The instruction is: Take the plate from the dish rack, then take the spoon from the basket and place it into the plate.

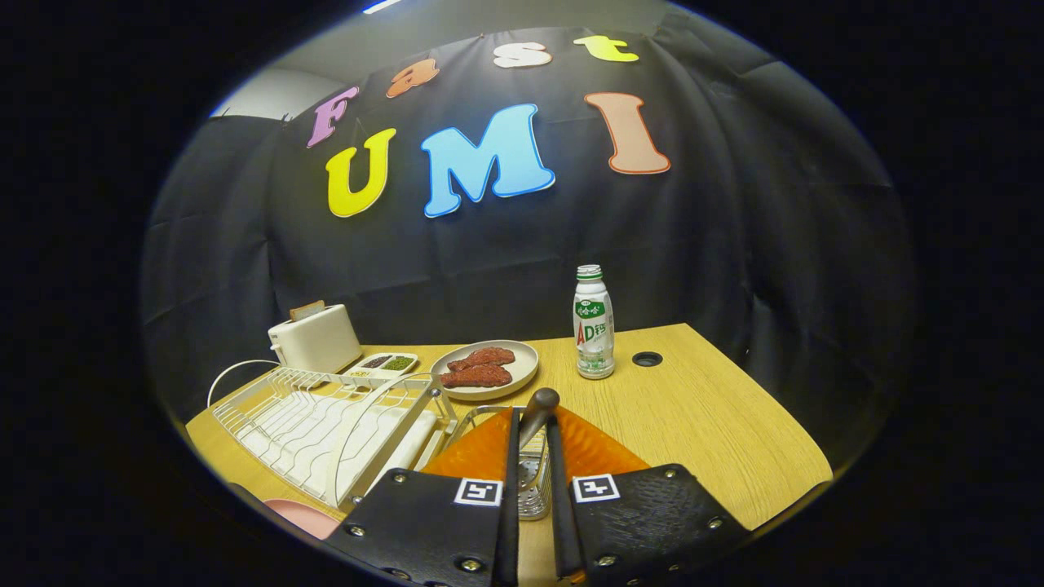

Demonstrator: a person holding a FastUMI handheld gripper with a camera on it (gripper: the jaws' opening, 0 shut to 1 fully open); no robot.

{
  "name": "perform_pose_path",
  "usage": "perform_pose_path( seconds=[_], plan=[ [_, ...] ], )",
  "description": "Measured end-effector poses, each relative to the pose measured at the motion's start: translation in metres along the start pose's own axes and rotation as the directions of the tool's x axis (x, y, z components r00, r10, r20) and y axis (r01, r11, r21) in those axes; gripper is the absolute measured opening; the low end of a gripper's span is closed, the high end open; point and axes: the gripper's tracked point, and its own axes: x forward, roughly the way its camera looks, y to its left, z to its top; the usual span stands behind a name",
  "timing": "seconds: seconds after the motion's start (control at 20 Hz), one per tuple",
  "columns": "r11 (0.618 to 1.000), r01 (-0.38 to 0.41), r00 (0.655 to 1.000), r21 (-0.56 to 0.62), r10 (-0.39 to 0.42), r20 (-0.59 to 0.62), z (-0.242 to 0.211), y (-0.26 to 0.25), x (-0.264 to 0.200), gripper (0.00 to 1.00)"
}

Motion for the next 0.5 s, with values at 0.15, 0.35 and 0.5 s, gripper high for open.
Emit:
perform_pose_path(
  seconds=[0.15, 0.35, 0.5],
  plan=[
    [0.999, -0.006, 1.000, 0.037, 0.006, -0.023, -0.0014, 0.0020, 0.0069, 0.21],
    [0.997, -0.037, 0.998, 0.064, 0.040, -0.045, -0.0077, 0.0085, 0.0091, 0.22],
    [0.999, -0.026, 1.000, 0.040, 0.026, -0.004, -0.0015, 0.0077, 0.0060, 0.23]
  ],
)
